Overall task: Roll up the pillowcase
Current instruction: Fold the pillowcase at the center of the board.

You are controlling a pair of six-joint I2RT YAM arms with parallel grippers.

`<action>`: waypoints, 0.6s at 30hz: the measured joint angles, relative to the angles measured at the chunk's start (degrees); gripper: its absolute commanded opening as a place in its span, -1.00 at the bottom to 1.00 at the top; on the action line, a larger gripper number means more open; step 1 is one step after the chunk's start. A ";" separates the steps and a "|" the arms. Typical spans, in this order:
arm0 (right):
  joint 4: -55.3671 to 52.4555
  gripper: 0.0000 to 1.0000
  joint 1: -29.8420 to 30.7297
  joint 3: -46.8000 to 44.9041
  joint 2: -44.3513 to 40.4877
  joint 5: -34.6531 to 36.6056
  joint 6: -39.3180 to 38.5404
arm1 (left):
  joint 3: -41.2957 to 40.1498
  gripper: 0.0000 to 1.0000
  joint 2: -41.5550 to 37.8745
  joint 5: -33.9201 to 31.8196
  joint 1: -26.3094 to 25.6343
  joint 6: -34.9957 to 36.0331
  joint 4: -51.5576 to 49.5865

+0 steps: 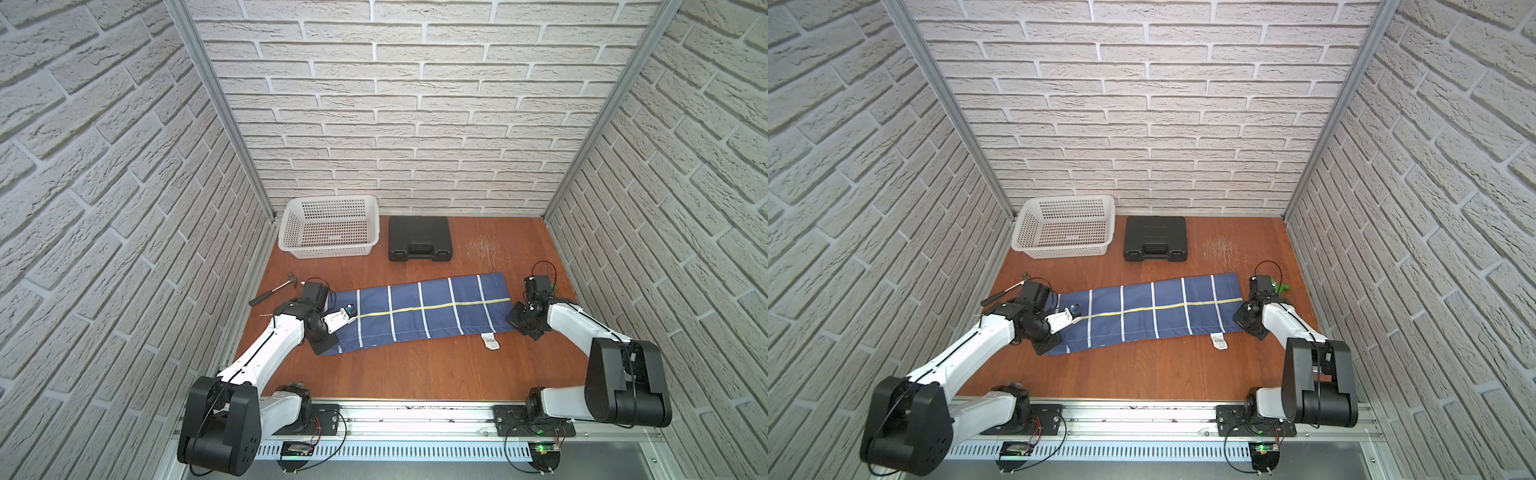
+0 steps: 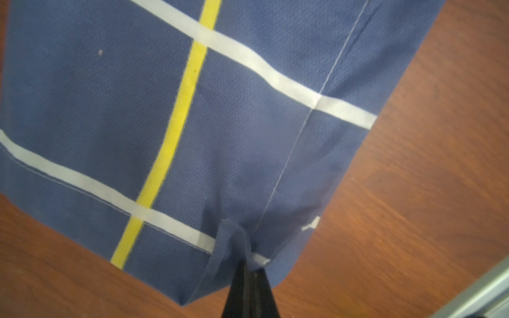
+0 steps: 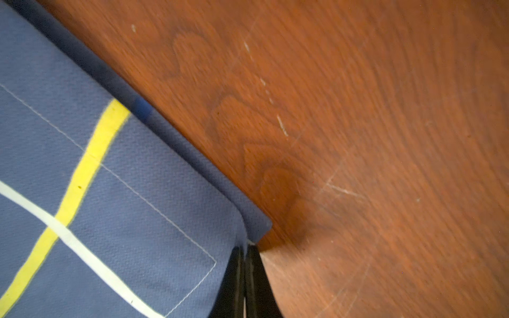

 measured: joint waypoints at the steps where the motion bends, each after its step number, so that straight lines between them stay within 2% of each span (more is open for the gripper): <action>1: -0.22 -0.95 0.00 0.04 -0.33 0.07 -0.15 | 0.20 -1.00 0.02 -0.02 -0.02 -0.09 -0.07; 11: -4.00 -0.88 0.00 3.67 -3.08 1.40 -2.60 | 0.46 -1.00 0.24 -2.25 -0.02 -0.33 -0.33; 18: -4.31 -0.94 0.00 5.77 -3.50 0.20 -3.78 | 0.46 -1.00 0.24 -2.82 -0.02 -0.33 -0.42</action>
